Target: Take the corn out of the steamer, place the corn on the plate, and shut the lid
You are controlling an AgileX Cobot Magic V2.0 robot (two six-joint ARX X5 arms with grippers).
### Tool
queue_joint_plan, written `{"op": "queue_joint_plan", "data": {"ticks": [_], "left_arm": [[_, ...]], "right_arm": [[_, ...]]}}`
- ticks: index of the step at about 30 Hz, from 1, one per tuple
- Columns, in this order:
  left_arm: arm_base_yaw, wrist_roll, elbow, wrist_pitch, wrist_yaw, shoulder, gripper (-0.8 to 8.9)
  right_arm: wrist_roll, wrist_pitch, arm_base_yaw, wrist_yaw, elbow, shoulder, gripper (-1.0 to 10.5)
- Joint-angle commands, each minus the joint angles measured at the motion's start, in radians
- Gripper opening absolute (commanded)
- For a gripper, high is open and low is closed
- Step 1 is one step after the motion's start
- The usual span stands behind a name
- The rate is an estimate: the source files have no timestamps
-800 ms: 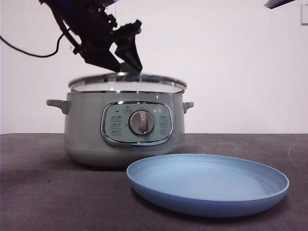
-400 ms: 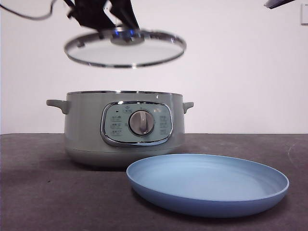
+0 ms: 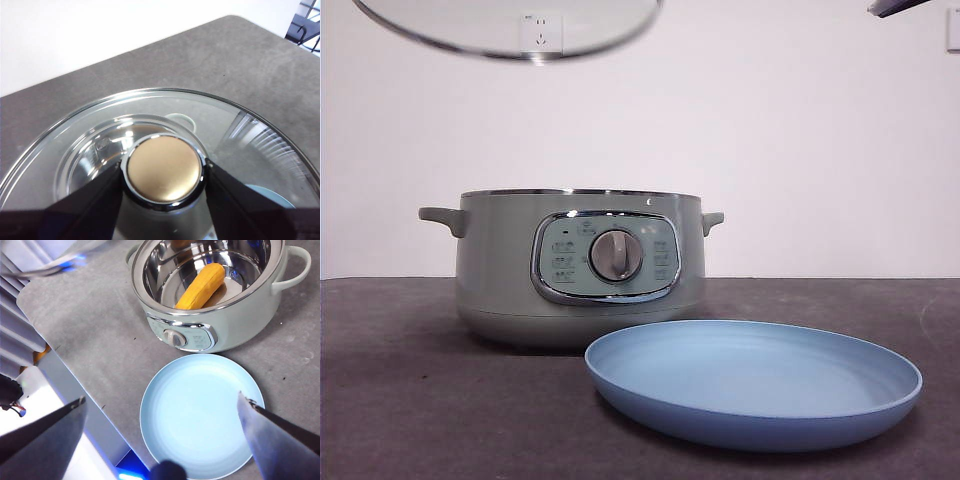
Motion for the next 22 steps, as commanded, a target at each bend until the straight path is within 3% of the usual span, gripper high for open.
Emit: {"op": "queue_joint_plan", "data": {"ticks": [1,13,22], "left_arm": [[-0.003,0.013,0.023,-0.023,0.007,-0.09,-0.08],[-0.003,0.011,-0.007,-0.253,-0.048,-0.369,-0.08],[-0.003,0.004,-0.018,-0.408,-0.071,-0.515,-0.08]], "right_arm": [[0.032,0.043,0.002,0.0,0.002,-0.001,5.0],[0.297,0.394,0.044,0.01,0.002,0.084,5.0],[0.35,0.524,0.198,0.203,0.082,0.363,5.0]]}}
